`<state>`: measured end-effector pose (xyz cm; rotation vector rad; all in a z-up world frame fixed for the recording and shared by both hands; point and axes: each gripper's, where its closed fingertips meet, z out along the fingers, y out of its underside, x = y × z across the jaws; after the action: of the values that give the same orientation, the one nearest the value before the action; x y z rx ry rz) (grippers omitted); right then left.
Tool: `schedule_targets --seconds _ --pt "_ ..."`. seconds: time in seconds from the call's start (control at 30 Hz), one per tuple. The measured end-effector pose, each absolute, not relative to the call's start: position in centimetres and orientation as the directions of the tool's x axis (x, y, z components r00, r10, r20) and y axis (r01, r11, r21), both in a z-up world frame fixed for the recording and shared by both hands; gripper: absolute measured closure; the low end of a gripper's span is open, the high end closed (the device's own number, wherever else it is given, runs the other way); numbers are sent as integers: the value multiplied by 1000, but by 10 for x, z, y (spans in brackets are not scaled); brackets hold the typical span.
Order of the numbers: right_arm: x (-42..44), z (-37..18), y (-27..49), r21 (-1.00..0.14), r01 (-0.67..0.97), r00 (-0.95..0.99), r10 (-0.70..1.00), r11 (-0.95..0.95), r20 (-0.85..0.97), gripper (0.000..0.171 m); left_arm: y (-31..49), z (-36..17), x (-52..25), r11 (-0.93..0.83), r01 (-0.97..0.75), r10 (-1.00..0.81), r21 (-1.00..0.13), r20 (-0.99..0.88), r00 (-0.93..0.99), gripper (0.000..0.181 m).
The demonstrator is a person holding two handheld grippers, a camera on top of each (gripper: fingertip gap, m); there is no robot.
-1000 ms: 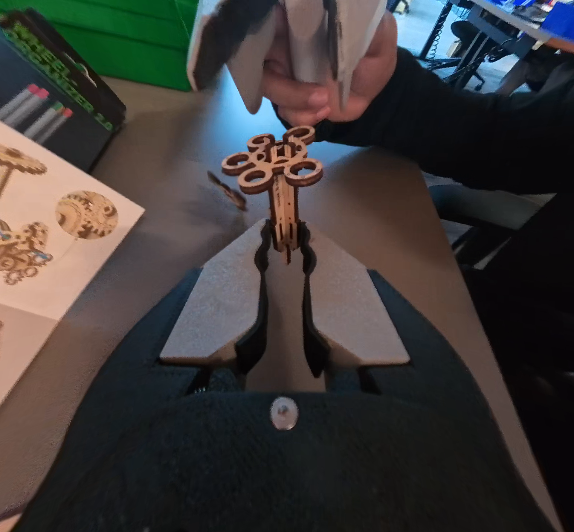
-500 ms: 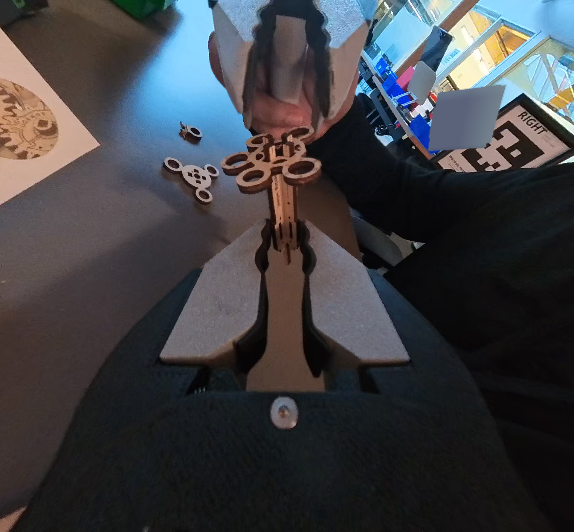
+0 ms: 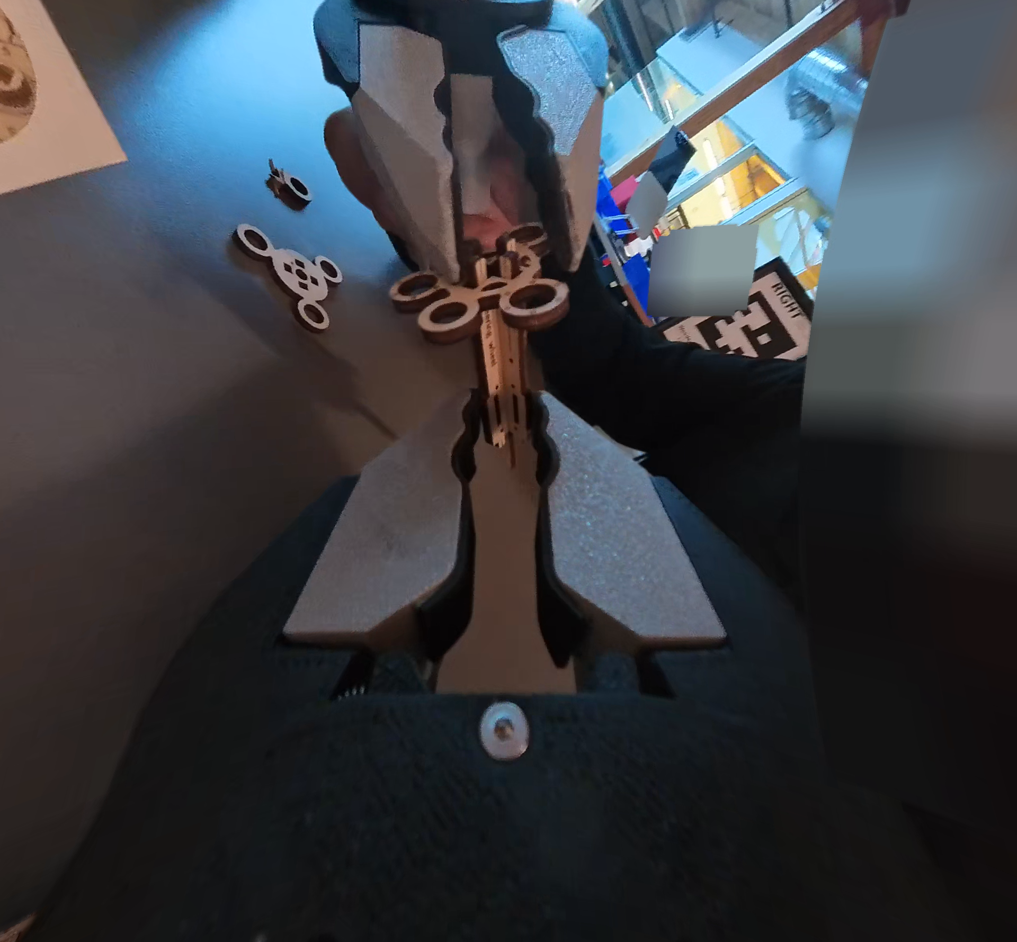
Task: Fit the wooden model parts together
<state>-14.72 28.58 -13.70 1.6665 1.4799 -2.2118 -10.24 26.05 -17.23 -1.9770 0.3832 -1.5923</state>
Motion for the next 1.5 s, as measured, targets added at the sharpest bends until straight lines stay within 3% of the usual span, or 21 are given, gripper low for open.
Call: schedule_targets --seconds 0.43,0.6,0.73,0.8,0.87,0.97,1.0,1.07,1.13,1.5 --pt "-146 -139 288 -646 505 -439 474 -573 -763 157 263 -174 -102 -796 125 -547 -593 792 271 167" --pt "-145 -141 284 -699 490 -462 526 -521 -714 157 264 -181 -100 -762 76 -582 -643 733 353 167" --pt "-140 -142 274 -807 454 -496 645 -379 -582 158 263 -189 -99 -696 -24 -645 -718 610 460 167" --pt "-136 -139 269 -861 416 -519 701 -292 -489 158 264 -191 -100 -609 -110 -708 -786 476 521 167" --pt "-131 -140 262 -913 376 -539 765 -156 -353 157 267 -197 -104 -458 -270 -772 -847 228 593 167" --pt "-120 -124 252 -972 229 -546 833 46 -89 162 268 -183 -99 -194 -402 -813 -895 -83 576 166" --pt "-117 -118 249 -977 194 -541 840 83 -36 158 270 -177 -100 -126 -423 -801 -897 -160 576 167" --pt "-112 -110 245 -978 176 -534 845 108 -3 130 276 -169 -106 -8 -457 -758 -889 -293 583 166" --pt "-107 -108 242 -976 177 -548 837 129 12 132 283 -168 -114 97 -512 -705 -853 -422 570 166" --pt "-114 -116 246 -931 176 -424 878 320 222 130 290 -166 -120 251 -651 -570 -717 -653 499 167"
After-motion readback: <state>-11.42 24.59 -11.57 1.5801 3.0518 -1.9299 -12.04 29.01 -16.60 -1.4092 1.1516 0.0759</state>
